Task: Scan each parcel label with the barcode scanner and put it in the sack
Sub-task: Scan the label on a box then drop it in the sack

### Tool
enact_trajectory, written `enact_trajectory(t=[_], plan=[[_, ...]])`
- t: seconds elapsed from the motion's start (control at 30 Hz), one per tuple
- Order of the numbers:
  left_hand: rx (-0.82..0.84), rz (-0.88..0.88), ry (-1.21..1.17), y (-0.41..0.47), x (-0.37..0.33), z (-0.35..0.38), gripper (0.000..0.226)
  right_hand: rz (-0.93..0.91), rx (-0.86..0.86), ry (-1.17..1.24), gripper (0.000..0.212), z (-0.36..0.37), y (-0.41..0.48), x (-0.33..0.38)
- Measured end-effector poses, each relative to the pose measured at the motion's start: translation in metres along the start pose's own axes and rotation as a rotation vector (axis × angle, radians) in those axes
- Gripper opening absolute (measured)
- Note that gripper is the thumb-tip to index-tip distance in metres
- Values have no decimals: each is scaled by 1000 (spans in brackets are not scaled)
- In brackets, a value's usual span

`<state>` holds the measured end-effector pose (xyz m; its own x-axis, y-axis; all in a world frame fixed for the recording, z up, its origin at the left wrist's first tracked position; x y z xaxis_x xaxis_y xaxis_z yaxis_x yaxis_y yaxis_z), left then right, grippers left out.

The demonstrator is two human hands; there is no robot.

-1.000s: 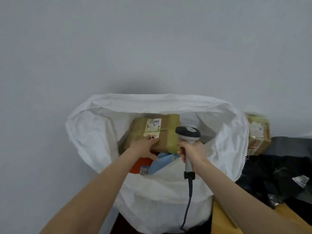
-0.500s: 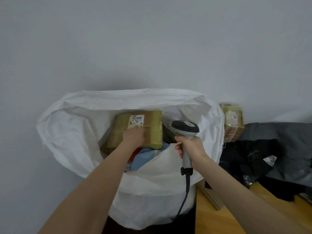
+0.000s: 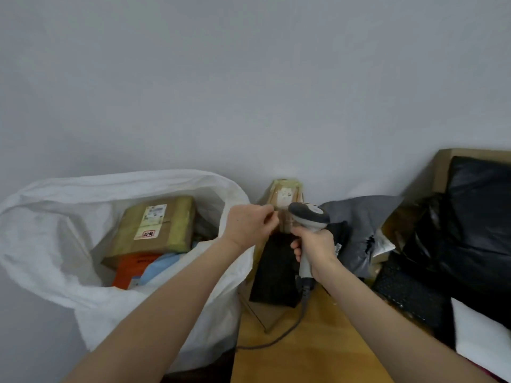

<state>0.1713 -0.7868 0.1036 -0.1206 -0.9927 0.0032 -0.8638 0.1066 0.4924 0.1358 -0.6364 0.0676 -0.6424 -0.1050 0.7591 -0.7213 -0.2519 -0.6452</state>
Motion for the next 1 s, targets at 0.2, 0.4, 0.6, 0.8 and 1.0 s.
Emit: enact_trajectory(t=[0.2, 0.4, 0.6, 0.8, 1.0], plan=[[382, -445, -295, 59, -30, 82, 59, 4, -183, 116, 23, -79, 36, 22], [479, -962, -390, 74, 20, 160, 121, 32, -175, 200, 22, -100, 77, 25], [433, -1041, -419, 75, 19, 191, 107, 66, -112, 213, 14, -106, 89, 13], [198, -967, -582, 106, 17, 130, 75, 39, -109, 284, 13, -119, 76, 28], [154, -998, -1070, 124, 11, 52, 33, -70, -136, 401, 12, -135, 43, 60]])
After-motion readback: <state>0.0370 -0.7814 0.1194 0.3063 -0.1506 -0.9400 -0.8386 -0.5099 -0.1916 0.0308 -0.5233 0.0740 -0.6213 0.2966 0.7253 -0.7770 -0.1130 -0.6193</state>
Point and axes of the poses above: each hand's wrist, its own y-axis towards the middle knuckle, its own z-axis out of the palm, x = y × z, the point moved 3 cm from there along y, towards the middle knuckle, and after that the axes turned 9 degrees about z, right-handed, at the moved point
